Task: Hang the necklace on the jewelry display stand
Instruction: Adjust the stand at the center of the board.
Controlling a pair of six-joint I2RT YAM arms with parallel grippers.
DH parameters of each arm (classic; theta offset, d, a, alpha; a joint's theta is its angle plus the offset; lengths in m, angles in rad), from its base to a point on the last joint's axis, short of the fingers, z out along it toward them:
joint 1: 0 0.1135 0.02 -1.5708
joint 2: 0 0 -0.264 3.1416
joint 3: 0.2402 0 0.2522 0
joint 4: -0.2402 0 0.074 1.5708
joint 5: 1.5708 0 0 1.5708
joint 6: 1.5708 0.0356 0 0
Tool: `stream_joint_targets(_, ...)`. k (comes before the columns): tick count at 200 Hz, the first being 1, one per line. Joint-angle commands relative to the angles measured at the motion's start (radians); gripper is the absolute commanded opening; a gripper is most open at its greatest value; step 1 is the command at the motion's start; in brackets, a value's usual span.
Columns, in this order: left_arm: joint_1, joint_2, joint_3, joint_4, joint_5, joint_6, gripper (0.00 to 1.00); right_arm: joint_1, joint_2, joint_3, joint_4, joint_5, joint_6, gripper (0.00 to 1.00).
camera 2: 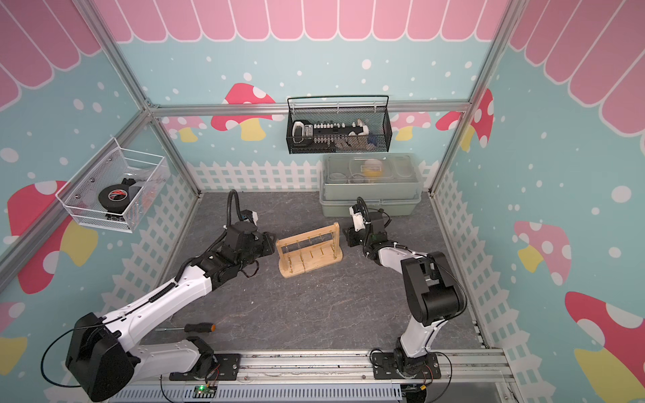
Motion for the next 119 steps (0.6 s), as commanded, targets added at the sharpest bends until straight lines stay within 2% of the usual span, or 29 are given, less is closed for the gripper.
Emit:
stream_joint_targets(1, 0.03, 0.04, -0.065, -0.076, 0.075, -0.033, 0.38, 0.001, 0.02, 0.024, 0.037, -0.104, -0.036, 0.34)
stream_joint_targets(40, 0.033, 0.015, -0.092, -0.069, 0.074, -0.035, 0.38, 0.002, 0.042, 0.041, 0.019, -0.149, -0.052, 0.33)
stream_joint_targets(80, 0.033, 0.075, -0.077, -0.041, 0.086, -0.048, 0.38, 0.01, 0.015, 0.0, 0.043, -0.196, -0.034, 0.33)
stream_joint_targets(119, 0.043, 0.051, -0.083, -0.056, 0.032, -0.071, 0.38, 0.016, -0.036, -0.061, 0.045, -0.204, -0.02, 0.32)
